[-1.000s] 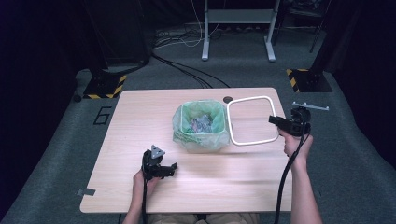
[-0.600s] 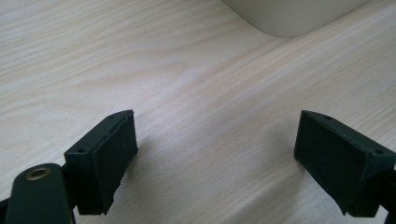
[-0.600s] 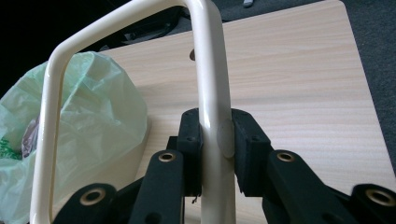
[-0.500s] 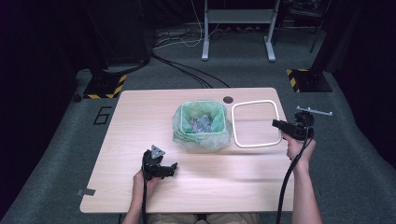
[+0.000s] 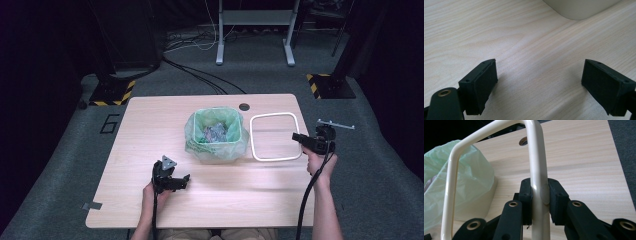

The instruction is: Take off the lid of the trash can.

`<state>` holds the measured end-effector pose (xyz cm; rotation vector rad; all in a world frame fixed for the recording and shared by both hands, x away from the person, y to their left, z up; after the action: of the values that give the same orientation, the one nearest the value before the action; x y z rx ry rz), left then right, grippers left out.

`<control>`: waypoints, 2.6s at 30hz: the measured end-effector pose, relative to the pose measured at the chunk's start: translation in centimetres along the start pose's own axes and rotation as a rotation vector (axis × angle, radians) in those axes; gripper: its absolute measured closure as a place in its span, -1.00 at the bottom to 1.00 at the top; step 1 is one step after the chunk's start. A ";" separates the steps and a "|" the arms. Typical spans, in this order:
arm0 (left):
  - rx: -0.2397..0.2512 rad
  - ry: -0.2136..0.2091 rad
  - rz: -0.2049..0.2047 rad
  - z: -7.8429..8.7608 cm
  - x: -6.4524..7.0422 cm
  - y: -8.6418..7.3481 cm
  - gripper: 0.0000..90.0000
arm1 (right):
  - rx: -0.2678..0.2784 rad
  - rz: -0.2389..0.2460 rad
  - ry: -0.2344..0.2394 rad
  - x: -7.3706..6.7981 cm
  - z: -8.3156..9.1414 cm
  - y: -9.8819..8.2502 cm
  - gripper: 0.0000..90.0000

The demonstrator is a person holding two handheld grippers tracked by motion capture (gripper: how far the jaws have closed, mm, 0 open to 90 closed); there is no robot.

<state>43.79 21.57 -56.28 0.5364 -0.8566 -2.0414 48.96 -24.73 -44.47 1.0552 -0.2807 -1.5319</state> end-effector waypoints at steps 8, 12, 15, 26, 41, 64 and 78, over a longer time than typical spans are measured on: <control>-0.001 0.001 0.001 0.0 0.0 0.0 -0.71 | -0.008 -0.019 -0.008 0.9 -0.6 -0.7 0.66; -0.001 0.001 0.000 0.0 0.0 0.0 -0.71 | -0.015 -0.032 -0.013 1.4 -0.9 -1.1 0.66; -0.001 0.002 0.001 0.0 0.0 0.0 -0.71 | -0.023 -0.040 -0.018 1.8 -1.4 -1.6 0.66; -0.002 0.001 0.001 0.0 0.0 0.0 -0.71 | -0.053 -0.064 -0.029 2.6 -2.9 -2.8 0.66; -0.001 0.003 0.002 0.0 0.0 0.0 -0.71 | -0.061 -0.079 -0.057 3.4 -3.9 -3.2 0.65; -0.001 0.003 0.001 0.0 0.0 0.0 -0.71 | -0.097 -0.078 -0.135 4.5 -5.8 -2.1 0.65; -0.002 0.003 0.000 0.0 0.0 0.0 -0.71 | -0.128 -0.098 -0.172 5.6 -7.4 -2.3 0.65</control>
<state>43.76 21.57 -56.28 0.5385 -0.8528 -2.0405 53.48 -26.25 -52.75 0.8484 -0.2486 -1.7097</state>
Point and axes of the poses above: each handheld gripper's, and its own axes: z roughly backward along the jaws, y roughly out of its top, x roughly to its right, the point moved 5 cm from there along -z, roughly forward along the jaws, and after that the axes turned 5 degrees about -z, right-handed, at the moved point
